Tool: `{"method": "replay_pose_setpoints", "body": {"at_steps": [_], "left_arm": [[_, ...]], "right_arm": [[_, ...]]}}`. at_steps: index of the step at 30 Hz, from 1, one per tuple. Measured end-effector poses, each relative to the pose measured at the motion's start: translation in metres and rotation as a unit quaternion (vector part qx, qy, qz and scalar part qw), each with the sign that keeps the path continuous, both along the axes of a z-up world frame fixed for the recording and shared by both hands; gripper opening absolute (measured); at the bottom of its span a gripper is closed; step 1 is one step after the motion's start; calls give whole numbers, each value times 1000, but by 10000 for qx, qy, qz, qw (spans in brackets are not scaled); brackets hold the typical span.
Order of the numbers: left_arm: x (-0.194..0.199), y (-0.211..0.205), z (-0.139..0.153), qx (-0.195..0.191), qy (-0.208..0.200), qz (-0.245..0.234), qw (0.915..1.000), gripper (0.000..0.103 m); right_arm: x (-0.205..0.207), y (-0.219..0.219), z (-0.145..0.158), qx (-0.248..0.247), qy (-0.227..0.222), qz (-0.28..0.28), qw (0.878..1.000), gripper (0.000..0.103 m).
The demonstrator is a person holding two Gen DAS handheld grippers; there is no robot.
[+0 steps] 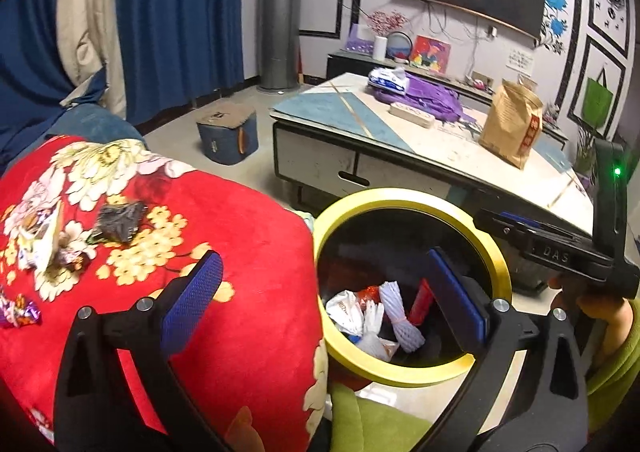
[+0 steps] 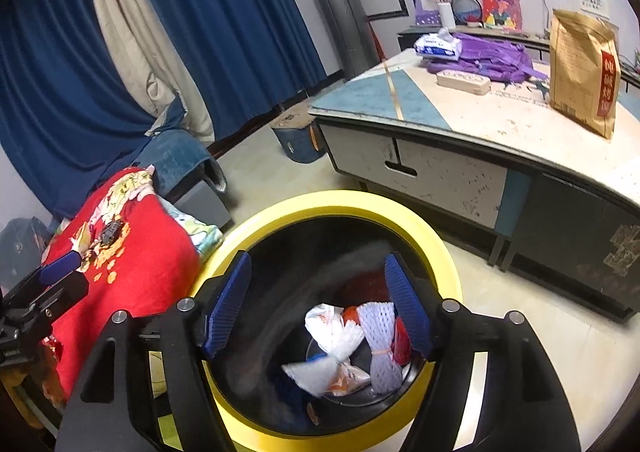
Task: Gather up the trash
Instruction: 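Open both tools to drop foam net and red can into the bin, then move both tools back over the remaining wrappers on the bedspread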
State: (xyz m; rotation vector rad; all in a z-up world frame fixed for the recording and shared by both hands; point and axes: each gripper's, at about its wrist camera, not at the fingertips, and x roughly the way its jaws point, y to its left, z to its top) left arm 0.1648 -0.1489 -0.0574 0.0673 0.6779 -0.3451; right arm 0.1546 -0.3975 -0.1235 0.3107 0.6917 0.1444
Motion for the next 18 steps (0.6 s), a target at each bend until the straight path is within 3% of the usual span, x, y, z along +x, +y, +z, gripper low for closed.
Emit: {"method": "replay_pose_setpoints", "body": {"at_steps": [18], "left_arm": [[-33, 49, 39, -75, -731, 677, 9950, 93]], "right_arm": [[-19, 50, 43, -69, -668, 547, 9962, 74]]}}
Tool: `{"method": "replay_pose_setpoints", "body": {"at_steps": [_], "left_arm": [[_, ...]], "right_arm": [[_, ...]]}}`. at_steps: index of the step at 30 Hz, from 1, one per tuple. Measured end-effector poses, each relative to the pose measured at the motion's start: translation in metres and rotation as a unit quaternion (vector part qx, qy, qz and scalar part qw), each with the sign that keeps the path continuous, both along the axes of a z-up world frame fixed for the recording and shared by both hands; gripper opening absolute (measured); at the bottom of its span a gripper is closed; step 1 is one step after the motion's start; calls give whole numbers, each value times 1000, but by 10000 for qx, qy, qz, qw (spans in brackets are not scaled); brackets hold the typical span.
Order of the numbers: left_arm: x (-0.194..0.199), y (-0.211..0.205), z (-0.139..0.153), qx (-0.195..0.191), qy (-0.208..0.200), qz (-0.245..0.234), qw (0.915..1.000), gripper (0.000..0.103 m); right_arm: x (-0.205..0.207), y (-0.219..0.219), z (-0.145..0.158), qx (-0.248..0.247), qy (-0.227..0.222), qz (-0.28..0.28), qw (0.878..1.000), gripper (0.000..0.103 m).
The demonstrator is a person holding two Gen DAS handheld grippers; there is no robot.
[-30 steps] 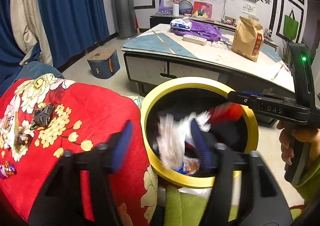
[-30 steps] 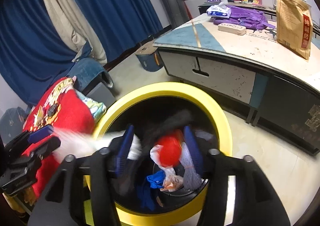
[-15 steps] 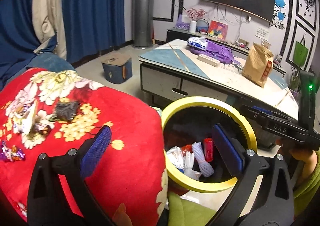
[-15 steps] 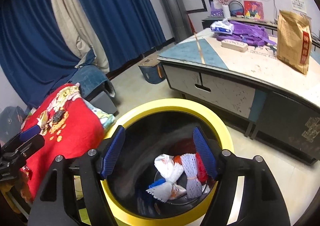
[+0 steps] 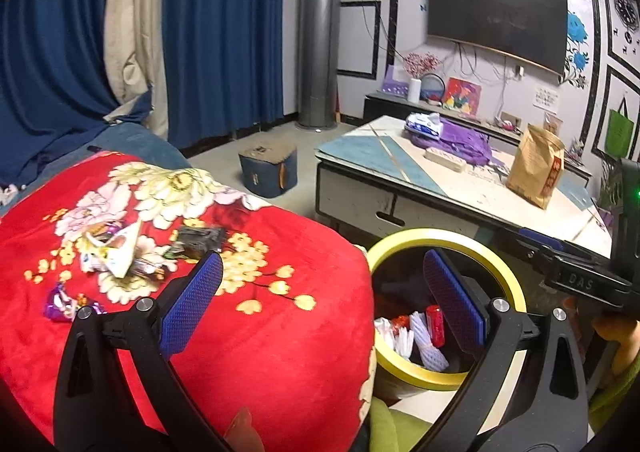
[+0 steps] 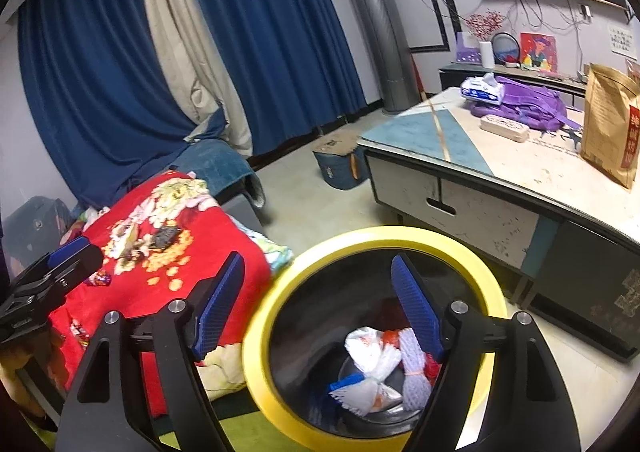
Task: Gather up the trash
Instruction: 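Move both tools back over the remaining wrappers on the bedspread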
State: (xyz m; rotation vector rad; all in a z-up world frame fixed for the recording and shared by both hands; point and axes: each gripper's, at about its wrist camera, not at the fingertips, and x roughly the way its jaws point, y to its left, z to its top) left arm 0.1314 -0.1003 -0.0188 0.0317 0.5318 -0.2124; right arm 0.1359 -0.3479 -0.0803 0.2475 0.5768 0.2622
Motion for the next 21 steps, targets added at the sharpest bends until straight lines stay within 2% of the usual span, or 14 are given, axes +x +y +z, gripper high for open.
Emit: {"method": "replay_pose_setpoints", "body": {"at_steps": [4, 21], "left_arm": [[-6, 11, 6, -35, -107, 129, 9999, 93], [-20, 70, 23, -268, -357, 808, 9957, 93]], "right_arm": [[-5, 11, 9, -8, -129, 121, 9998, 77], [-25, 67, 30, -163, -363, 701, 9967, 78]]}}
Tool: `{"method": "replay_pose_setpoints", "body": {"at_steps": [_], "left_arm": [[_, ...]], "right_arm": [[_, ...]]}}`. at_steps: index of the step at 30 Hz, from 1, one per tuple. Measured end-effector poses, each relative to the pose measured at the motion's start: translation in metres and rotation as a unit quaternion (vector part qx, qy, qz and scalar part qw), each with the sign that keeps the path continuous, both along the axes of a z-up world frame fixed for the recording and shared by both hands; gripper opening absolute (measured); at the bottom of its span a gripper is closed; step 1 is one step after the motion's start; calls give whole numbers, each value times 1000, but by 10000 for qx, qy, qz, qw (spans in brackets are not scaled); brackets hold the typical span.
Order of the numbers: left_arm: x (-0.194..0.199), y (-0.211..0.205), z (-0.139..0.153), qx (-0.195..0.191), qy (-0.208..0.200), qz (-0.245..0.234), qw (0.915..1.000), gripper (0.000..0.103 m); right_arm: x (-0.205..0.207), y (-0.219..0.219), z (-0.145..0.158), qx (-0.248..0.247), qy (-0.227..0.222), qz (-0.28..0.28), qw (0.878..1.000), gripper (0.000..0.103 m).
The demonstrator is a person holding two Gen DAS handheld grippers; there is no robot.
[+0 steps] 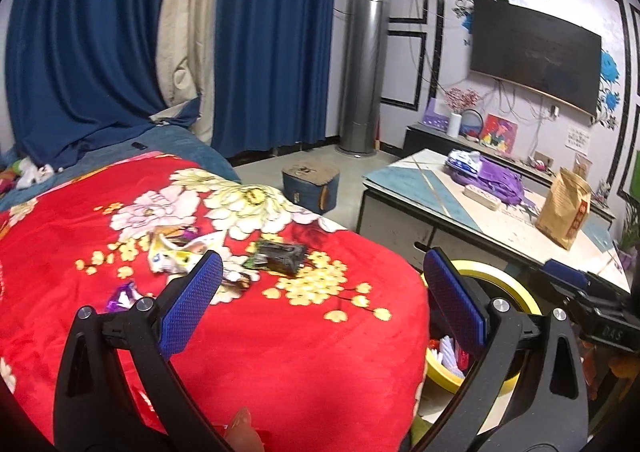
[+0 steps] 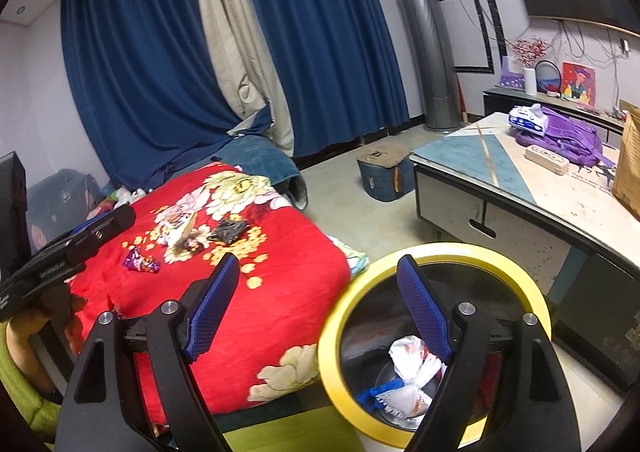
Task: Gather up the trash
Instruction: 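Move both tools back over the remaining wrappers on the bedspread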
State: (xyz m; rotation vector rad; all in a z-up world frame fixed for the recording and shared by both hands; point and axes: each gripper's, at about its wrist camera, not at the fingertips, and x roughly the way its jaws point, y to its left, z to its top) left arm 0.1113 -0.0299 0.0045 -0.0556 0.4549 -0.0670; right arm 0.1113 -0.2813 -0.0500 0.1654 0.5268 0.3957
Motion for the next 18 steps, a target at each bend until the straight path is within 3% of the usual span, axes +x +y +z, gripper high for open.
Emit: {"method": "replay_pose_setpoints", "body": {"at_steps": [18], "left_arm": [[-4, 80, 2, -131, -5, 955, 9953, 93]], "right_arm": [[6, 95, 6, -250, 66, 1091, 9937, 79]]}}
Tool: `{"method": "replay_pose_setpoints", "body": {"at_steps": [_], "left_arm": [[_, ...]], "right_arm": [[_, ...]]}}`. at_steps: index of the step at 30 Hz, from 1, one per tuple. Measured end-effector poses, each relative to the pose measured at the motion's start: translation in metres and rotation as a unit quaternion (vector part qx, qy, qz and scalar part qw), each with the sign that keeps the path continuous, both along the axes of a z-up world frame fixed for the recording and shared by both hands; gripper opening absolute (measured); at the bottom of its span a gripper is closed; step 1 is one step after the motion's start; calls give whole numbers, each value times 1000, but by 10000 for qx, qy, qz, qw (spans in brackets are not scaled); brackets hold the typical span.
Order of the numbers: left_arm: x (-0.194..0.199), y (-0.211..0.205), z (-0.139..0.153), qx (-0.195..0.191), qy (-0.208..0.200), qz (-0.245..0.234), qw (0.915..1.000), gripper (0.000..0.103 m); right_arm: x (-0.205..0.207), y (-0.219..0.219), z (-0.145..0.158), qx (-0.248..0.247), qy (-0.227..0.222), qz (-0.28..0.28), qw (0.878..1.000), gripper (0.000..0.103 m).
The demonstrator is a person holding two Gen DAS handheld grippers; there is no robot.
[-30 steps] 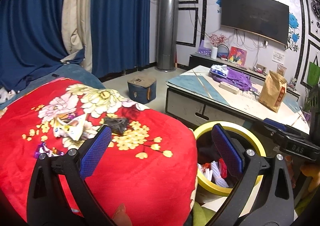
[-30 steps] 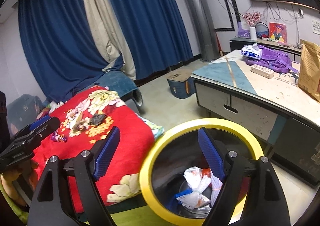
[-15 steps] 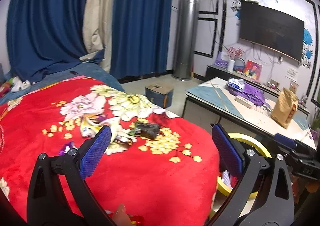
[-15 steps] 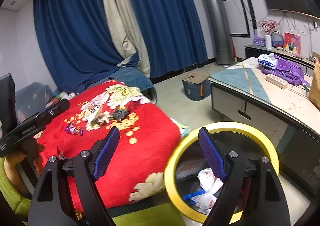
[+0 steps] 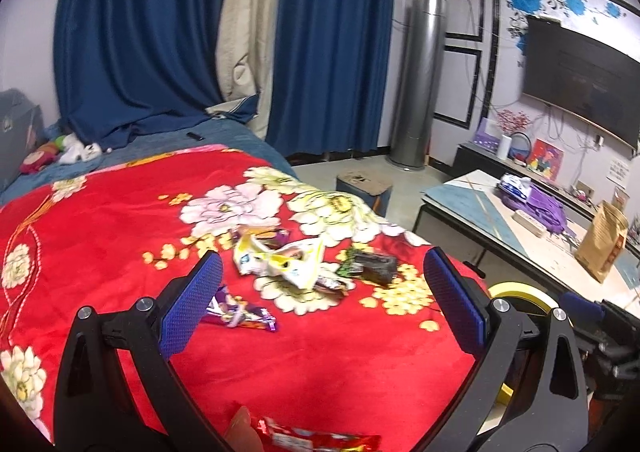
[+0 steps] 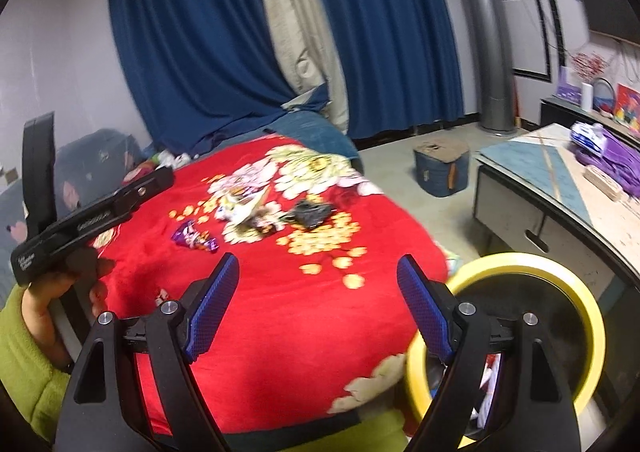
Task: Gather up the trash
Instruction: 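Move both tools back over the remaining wrappers on the bedspread, then grasp the purple wrapper with left tool while right tool grasps candy bar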
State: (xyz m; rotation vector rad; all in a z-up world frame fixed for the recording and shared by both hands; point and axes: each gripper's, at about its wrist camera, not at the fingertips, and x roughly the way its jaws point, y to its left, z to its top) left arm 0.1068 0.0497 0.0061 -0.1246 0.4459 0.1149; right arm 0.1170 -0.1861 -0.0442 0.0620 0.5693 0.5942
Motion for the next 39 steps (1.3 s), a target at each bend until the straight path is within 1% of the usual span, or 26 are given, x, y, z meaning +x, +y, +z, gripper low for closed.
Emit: {"method": "replay_pose_setpoints", "body": {"at_steps": [6, 10, 15, 20, 26, 28, 29, 32, 34, 39], "left_arm": [[4, 27, -8, -121, 168, 271, 9994, 93], [8, 46, -16, -223, 316, 436, 9983, 92], [11, 67, -26, -378, 527, 584, 9962, 93], [16, 87, -40, -658, 801, 655, 9925, 93], [20, 99, -54, -925, 984, 638, 9888, 92], [22, 101, -57, -994, 1028, 631, 9877, 90], [23, 102, -59, -1041, 1053, 618, 9870, 88], [27, 108, -65, -1217, 1122, 601, 9844, 84], [29, 111, -69, -1318, 1157, 599, 9827, 81], [35, 116, -78, -1558, 1252, 557, 9782, 75]], "right_arm": [[8, 36, -6, -220, 40, 350, 9991, 79], [19, 54, -13, -322, 163, 522, 9980, 79], [33, 73, -21, -462, 195, 685, 9964, 78], [57, 97, -28, -579, 358, 864, 9939, 67], [77, 129, -35, -950, 292, 1137, 9885, 57], [85, 138, -39, -1064, 319, 1186, 9867, 54], [89, 142, -41, -1124, 320, 1204, 9858, 54], [99, 154, -47, -1307, 330, 1265, 9828, 53], [104, 163, -51, -1459, 332, 1308, 9801, 48], [117, 180, -58, -1646, 335, 1323, 9769, 47]]}}
